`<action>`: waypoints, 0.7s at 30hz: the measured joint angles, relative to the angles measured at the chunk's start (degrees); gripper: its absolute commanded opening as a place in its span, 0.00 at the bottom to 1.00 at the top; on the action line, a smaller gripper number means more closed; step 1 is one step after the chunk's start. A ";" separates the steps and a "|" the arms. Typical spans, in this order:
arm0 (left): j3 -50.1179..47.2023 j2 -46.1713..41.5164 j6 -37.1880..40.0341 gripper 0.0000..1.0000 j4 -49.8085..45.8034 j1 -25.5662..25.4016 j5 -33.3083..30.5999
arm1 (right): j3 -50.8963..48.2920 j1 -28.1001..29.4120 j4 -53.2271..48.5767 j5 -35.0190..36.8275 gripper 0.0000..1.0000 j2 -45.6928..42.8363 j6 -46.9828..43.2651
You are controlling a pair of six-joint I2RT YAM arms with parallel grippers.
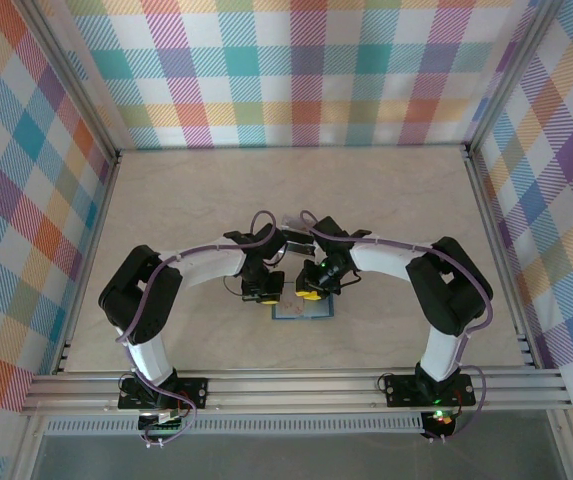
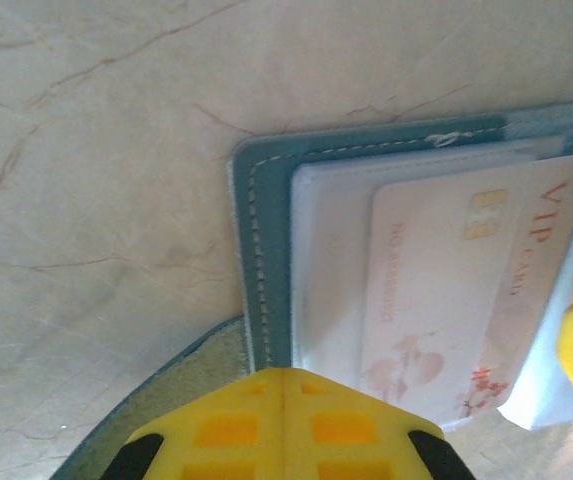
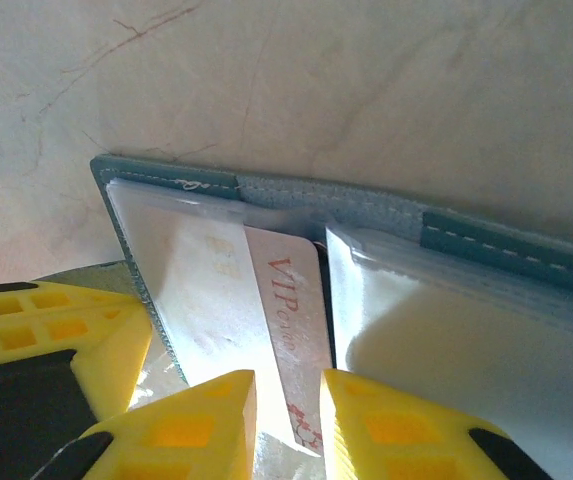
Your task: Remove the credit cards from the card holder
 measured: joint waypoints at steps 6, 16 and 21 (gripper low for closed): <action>1.81 0.90 -0.02 0.00 0.63 0.00 2.38 | 0.00 0.00 -0.07 0.33 0.24 1.14 -0.42; 2.71 3.67 0.20 0.00 0.94 0.00 2.95 | -0.04 0.00 -0.02 0.24 0.23 1.66 -1.99; 2.71 3.76 0.22 0.00 0.94 0.00 2.97 | -1.44 -0.09 3.04 -1.70 0.20 1.79 -2.82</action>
